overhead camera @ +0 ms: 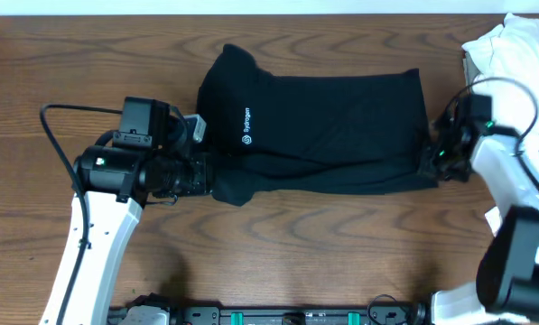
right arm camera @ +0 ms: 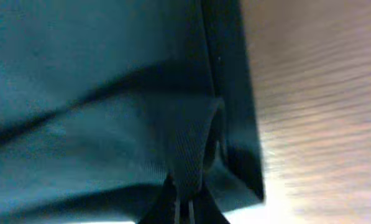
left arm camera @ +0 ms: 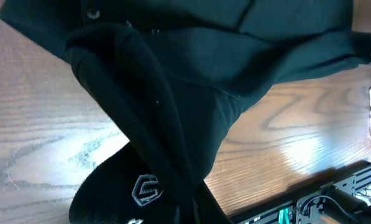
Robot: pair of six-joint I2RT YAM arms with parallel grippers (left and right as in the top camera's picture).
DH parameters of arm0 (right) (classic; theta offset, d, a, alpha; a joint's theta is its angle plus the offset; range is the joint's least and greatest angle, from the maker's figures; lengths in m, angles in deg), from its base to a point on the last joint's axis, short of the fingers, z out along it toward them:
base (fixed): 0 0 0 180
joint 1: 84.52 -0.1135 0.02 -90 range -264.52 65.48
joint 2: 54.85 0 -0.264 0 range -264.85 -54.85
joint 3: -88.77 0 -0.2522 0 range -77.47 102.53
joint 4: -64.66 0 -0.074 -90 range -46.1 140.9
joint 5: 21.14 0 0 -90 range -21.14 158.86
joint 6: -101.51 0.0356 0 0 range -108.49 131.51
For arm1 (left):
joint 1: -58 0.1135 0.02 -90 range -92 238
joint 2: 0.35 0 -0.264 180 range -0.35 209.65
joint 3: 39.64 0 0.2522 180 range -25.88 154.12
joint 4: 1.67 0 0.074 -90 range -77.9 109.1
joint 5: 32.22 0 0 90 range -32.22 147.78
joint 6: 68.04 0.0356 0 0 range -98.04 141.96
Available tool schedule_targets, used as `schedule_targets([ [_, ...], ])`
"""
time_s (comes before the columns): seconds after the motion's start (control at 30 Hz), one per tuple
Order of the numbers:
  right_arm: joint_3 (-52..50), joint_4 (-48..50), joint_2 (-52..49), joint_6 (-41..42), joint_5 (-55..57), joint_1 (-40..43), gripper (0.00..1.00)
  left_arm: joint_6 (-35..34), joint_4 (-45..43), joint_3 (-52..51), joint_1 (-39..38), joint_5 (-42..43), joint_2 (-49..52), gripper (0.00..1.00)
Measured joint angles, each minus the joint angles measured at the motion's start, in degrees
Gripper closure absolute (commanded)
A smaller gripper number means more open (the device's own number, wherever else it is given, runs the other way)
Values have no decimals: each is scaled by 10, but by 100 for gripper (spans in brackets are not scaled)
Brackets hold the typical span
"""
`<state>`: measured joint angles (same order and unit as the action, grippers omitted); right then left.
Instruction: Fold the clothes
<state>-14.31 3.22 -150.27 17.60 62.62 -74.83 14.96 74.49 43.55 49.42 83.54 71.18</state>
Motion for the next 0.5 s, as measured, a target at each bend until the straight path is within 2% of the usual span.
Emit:
schedule_targets([
  [0.3, 262, -223, 132, 0, -3, 47, 99, 0, 7, 183, 30, 0, -1, 95],
  [0.5, 376, -311, 181, -7, -4, 74, 99, 0, 60, 308, 31, 0, -17, 94],
])
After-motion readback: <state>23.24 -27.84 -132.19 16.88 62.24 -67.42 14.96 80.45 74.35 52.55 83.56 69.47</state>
